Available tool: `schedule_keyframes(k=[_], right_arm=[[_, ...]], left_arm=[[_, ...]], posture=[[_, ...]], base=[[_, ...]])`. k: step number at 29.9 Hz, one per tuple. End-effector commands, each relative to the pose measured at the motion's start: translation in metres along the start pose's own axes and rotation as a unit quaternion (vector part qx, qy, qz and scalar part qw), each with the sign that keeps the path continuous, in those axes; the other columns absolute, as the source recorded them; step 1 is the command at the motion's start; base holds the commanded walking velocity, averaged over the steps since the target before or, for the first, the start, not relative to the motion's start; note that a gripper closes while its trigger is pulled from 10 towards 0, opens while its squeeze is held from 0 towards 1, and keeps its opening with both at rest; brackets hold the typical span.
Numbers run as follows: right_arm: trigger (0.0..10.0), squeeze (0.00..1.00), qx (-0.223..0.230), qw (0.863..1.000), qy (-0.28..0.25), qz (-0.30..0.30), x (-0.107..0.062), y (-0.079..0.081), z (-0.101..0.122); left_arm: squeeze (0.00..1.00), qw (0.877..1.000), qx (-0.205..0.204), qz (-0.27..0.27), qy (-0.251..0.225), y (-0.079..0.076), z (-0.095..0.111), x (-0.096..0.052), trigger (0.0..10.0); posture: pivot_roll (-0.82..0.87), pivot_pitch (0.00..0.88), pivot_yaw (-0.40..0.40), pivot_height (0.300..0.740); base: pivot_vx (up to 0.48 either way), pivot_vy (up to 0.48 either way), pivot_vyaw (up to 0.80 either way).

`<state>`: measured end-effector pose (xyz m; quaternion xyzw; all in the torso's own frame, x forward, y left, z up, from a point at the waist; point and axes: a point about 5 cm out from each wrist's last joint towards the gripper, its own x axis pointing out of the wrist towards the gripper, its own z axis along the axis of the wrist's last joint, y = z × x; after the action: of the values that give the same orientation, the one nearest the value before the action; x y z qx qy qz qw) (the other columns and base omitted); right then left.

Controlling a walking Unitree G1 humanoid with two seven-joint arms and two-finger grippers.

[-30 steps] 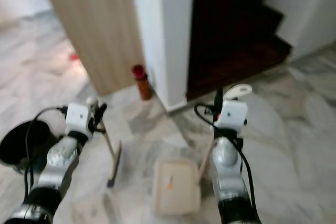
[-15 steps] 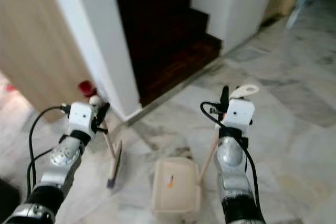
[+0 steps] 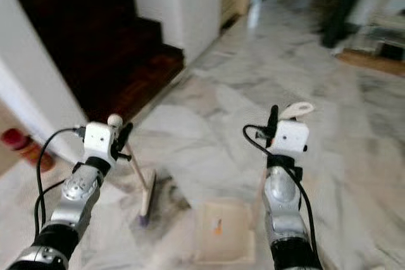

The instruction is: Sweep floor

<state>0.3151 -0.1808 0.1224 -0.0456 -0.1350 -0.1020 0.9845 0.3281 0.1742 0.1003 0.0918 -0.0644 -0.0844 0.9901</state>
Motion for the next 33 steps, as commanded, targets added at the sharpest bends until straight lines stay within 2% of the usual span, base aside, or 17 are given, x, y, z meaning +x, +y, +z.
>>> schedule_keyframes(k=[1, 8, 33], right_arm=[[10.0, 0.0, 0.018, 1.0, -0.018, -0.006, 0.0045, 0.0009, 0.009], [10.0, 0.0, 0.015, 1.0, -0.018, -0.008, 0.0043, -0.0002, 0.0092], [10.0, 0.0, 0.013, 1.0, -0.015, -0.009, 0.0046, -0.002, 0.0088]], left_arm=[[0.0, 1.0, 0.008, 0.009, -0.026, 0.0046, 0.0101, 0.0038, 10.0], [0.0, 1.0, 0.01, 0.007, -0.027, 0.004, 0.0102, 0.004, 10.0], [0.0, 0.999, 0.006, 0.007, -0.031, 0.0033, 0.0113, 0.0048, 10.0]], posture=[[-0.07, 0.054, 0.09, 0.74], [-0.08, 0.055, 0.091, 0.74], [-0.08, 0.061, 0.087, 0.74]], base=[[0.0, 0.0, -0.8], [0.0, -0.239, -0.8], [0.0, 0.0, -0.8]])
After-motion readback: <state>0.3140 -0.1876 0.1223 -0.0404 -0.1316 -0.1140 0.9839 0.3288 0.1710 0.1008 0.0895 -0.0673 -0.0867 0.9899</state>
